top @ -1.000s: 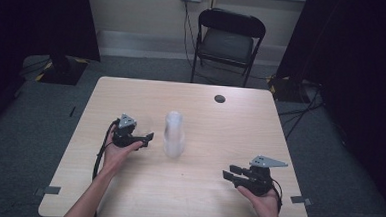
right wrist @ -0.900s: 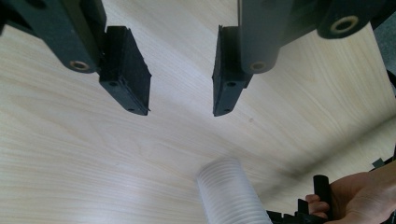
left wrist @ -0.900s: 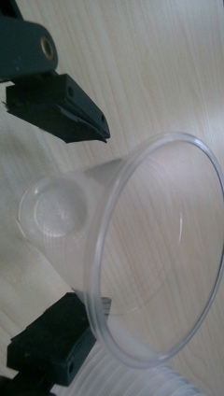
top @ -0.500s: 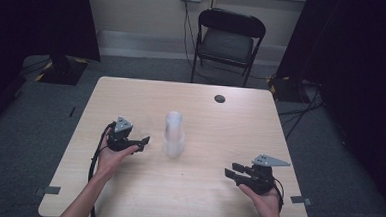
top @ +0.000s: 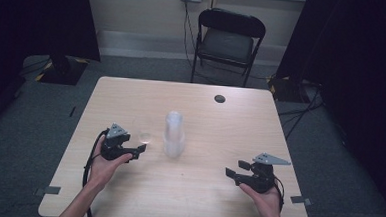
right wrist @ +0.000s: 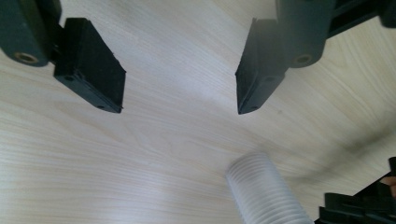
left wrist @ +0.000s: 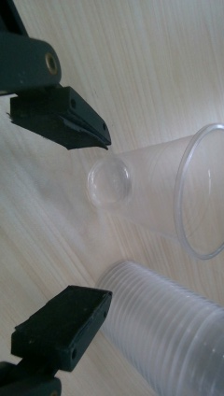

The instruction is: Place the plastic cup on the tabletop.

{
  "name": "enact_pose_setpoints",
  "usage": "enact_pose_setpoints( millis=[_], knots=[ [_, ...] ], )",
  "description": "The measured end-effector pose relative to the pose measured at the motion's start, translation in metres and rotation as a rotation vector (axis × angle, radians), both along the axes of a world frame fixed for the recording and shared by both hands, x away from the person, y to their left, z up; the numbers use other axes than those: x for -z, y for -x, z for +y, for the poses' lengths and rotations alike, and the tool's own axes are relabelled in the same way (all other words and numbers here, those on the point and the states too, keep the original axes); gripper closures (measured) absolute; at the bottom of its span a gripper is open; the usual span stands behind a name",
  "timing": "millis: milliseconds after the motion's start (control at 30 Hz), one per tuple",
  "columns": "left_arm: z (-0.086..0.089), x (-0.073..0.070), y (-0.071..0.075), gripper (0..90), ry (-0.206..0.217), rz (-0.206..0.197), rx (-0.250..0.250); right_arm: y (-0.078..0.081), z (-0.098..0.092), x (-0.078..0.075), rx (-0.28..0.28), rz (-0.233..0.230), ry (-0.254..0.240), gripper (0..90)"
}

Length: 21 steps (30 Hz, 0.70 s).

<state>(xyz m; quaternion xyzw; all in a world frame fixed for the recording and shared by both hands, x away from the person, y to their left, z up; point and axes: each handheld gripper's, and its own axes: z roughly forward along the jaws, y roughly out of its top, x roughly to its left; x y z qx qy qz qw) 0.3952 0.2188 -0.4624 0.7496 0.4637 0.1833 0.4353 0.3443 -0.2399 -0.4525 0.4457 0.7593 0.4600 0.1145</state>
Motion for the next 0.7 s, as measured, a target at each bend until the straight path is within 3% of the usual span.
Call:
enact_pose_setpoints(
  millis=[100, 267, 433, 467, 600, 633, 700],
  knots=[
    [0.002, -0.002, 0.006, 20.5, -0.036, 0.019, -0.020, -0.001, -0.001, 0.001, 0.014, 0.000, 0.008, 29.2],
    [0.004, -0.006, 0.019, 16.6, -0.012, 0.007, 0.013, -0.002, -0.003, 0.001, 0.026, -0.009, 0.003, 27.4],
    [-0.003, -0.013, 0.036, 15.5, -0.029, -0.029, 0.020, -0.003, -0.004, 0.001, 0.033, 0.004, 0.005, 27.0],
    [-0.005, -0.014, 0.045, 15.6, -0.024, -0.037, 0.066, -0.003, -0.004, 0.001, 0.031, 0.008, 0.003, 26.8],
    [-0.007, -0.014, 0.057, 15.6, -0.003, -0.036, 0.093, -0.002, -0.004, 0.001, 0.034, 0.005, 0.001, 26.5],
    [-0.006, -0.014, 0.060, 15.6, -0.014, -0.034, 0.105, -0.002, -0.005, 0.001, 0.035, 0.005, 0.000, 26.5],
    [-0.006, -0.014, 0.062, 15.9, -0.036, 0.008, 0.109, -0.002, -0.006, 0.001, 0.043, 0.006, 0.000, 26.5]
  ],
)
